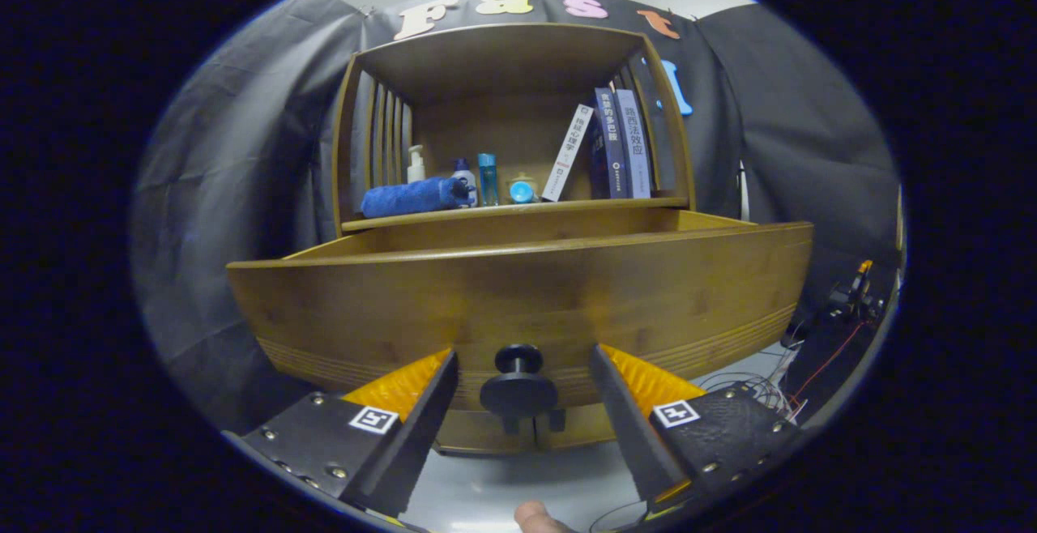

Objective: Pull open the drawer, take out the items inside it, and place them on the countertop above the cabinet.

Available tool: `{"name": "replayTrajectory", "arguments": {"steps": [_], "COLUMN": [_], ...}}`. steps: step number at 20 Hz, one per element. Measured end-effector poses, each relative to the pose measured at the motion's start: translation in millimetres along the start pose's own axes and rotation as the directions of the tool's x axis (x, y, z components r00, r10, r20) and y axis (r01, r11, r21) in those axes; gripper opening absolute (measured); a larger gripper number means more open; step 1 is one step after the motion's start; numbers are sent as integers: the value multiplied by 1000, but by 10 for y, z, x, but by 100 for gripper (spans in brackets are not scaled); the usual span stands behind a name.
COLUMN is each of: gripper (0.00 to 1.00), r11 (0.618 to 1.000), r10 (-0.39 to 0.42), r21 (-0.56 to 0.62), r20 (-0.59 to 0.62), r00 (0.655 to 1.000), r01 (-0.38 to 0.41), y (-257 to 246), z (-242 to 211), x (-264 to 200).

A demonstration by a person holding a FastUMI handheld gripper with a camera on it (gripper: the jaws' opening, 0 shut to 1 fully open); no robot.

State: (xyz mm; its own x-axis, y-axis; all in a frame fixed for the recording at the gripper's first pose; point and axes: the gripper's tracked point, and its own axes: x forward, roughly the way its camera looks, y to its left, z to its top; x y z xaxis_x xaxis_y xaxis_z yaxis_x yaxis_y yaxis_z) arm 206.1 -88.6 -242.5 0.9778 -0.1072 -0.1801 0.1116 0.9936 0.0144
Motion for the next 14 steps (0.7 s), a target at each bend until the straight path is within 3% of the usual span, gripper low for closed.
{"name": "replayTrajectory", "arguments": {"steps": [3,14], "gripper": [99,99], "r11": [996,994], "r10": [33,38], "r21": [82,100], "r20": [-35,-33], "r00": [999,999], "r01": [-30,-35], "y": [36,63], "z": [-13,99], "x": [64,539]}}
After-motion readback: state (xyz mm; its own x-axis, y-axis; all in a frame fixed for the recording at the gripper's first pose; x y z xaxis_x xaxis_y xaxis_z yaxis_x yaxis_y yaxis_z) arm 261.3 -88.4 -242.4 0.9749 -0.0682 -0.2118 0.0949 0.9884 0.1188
